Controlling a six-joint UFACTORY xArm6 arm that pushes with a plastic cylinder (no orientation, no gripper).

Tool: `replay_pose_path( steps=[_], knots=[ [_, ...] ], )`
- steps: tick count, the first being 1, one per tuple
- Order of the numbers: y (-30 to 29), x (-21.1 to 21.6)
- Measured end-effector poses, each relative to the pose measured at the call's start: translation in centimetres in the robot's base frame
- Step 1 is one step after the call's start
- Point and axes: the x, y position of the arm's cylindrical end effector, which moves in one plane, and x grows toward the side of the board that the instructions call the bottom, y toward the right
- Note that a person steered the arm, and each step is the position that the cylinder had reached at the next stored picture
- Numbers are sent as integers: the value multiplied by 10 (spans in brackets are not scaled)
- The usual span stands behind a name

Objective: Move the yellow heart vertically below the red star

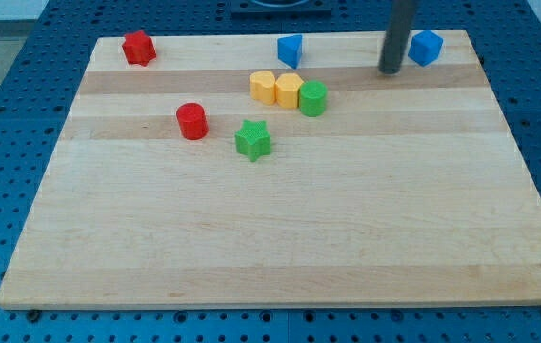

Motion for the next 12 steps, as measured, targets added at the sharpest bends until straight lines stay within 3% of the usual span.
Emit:
replay_pose_path(
  steps=[2, 6, 10, 12],
  knots=[
    [-87, 10],
    [-190, 33],
    [-280, 90],
    [-284, 109]
  ],
)
